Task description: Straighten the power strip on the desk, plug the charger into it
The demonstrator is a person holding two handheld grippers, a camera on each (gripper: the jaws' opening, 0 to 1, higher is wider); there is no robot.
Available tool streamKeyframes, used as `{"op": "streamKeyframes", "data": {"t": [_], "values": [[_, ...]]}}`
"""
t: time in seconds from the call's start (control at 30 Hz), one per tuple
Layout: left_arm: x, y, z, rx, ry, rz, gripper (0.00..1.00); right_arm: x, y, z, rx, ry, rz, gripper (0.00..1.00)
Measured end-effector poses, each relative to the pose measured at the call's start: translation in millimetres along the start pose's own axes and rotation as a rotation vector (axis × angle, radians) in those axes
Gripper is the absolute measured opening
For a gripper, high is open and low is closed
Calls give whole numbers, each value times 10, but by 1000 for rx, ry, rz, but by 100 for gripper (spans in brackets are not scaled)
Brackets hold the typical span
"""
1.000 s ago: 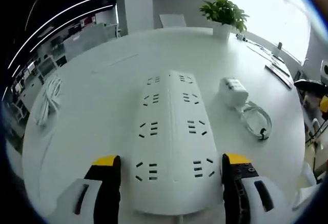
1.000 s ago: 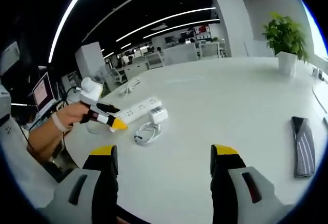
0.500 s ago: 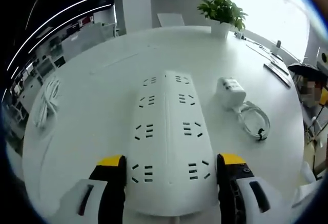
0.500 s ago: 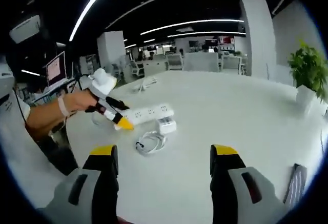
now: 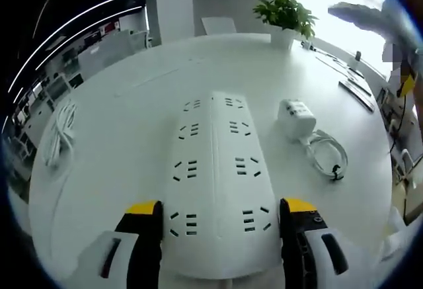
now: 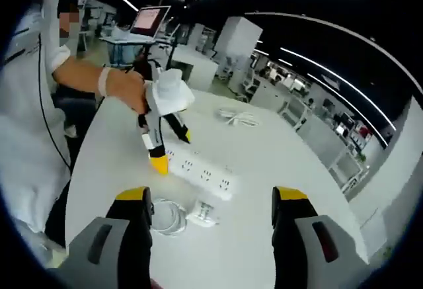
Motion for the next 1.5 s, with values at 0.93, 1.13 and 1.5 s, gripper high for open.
{"op": "streamKeyframes", "data": {"t": [0.93,1.13,1.5], "values": [[62,-11,74,-3,5,11,74,1830,-482,209,-664,532,-503,74],[65,-7,86,-4,6,12,74,1905,-504,156,-698,615,-516,74],[73,-1,94,-5,9,11,74,1911,-529,93,-705,691,-517,72]]}}
Point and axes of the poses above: the point that each gripper's makers call its tool centre point, and the gripper's own axes: x roughly forward along the fingers, z roughly to its right, y roughly out of its top, the point moved 2 cm from there along -x, roughly backward along the fingers
